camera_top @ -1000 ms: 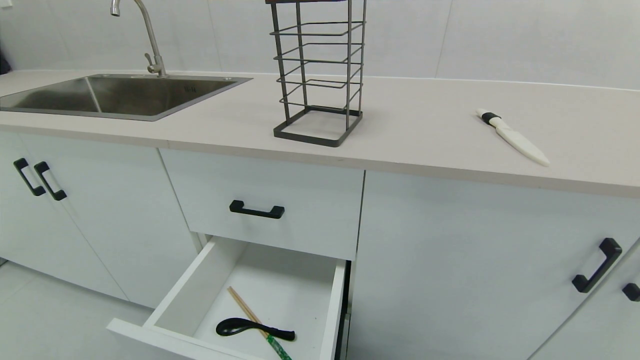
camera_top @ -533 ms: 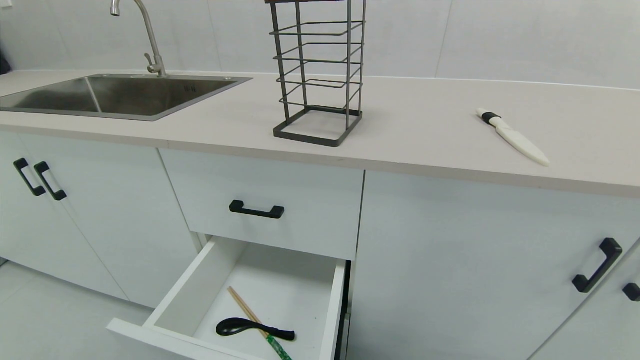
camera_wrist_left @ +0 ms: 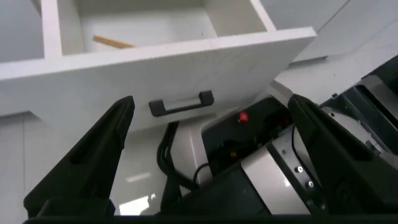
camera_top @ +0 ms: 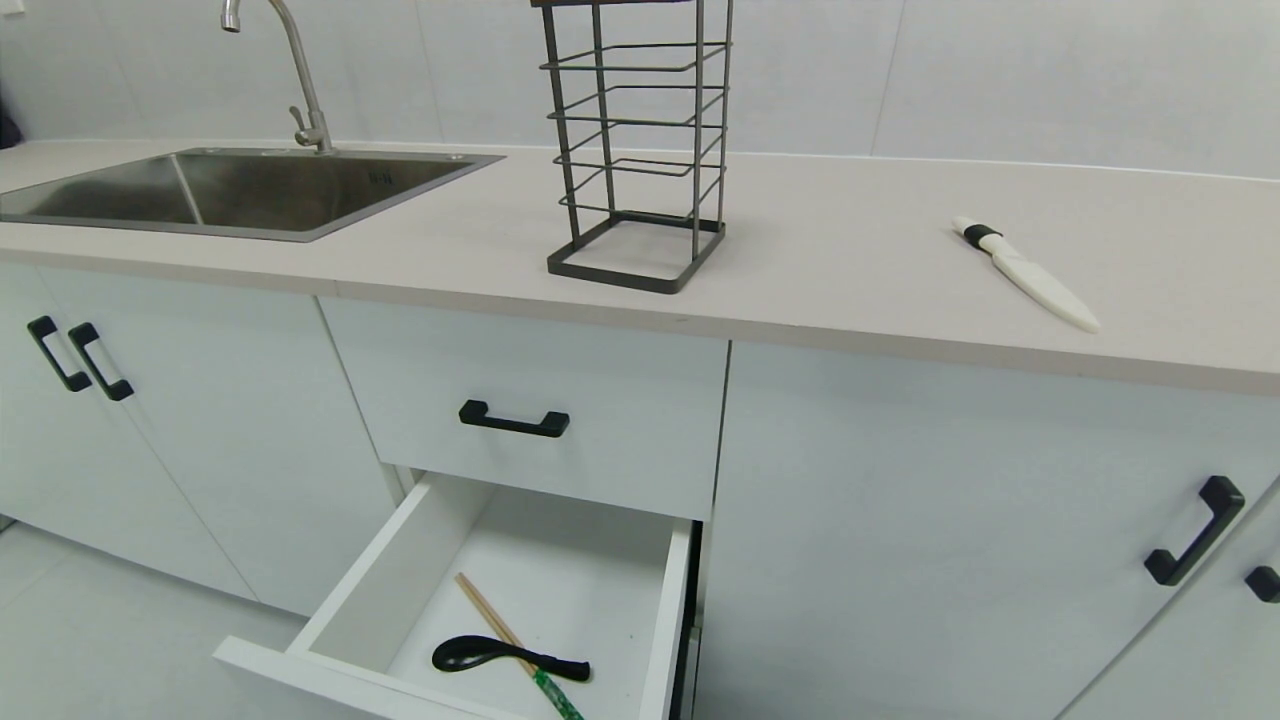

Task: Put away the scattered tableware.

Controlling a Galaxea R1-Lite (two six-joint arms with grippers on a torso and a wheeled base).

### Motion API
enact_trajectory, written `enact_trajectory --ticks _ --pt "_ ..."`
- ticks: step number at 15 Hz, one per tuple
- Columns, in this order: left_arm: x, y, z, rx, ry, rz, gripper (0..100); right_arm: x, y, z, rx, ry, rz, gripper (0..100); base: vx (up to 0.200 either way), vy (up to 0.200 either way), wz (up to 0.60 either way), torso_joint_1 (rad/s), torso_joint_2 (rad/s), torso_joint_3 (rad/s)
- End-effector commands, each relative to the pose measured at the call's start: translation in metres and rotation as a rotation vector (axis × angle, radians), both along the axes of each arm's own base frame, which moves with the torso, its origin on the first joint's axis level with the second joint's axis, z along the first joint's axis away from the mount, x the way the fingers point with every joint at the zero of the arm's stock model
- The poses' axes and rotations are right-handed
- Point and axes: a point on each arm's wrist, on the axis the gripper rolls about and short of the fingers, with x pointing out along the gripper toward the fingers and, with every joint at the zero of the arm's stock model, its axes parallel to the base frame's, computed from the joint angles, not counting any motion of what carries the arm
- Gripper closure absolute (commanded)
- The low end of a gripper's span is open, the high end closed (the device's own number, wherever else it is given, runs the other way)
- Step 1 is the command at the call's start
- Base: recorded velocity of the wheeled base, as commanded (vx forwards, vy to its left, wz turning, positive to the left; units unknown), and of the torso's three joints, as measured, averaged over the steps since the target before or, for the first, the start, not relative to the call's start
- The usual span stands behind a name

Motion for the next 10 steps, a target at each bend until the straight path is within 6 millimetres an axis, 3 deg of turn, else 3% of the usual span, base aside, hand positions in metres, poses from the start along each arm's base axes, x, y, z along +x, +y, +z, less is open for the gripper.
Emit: enact_trajectory --ticks 1,5,10 --pt "0.021 -0.002 -0.004 0.083 0.176 -0.007 0 0.0 -0.001 -0.004 0.04 0.027 -0.046 0 0.0 0.0 0.0 0.0 0.0 0.0" --pt "0.048 -0.005 -0.008 0.275 0.198 -0.098 0 -0.006 -0.002 -0.007 0.064 -0.028 -0.004 0 0.0 0.0 0.0 0.0 0.0 0.0" --pt "0.085 -0.016 -0.009 0.316 0.184 -0.142 0 -0.005 -0.002 -0.006 0.065 -0.017 0.001 0 0.0 0.0 0.0 0.0 0.0 0.0"
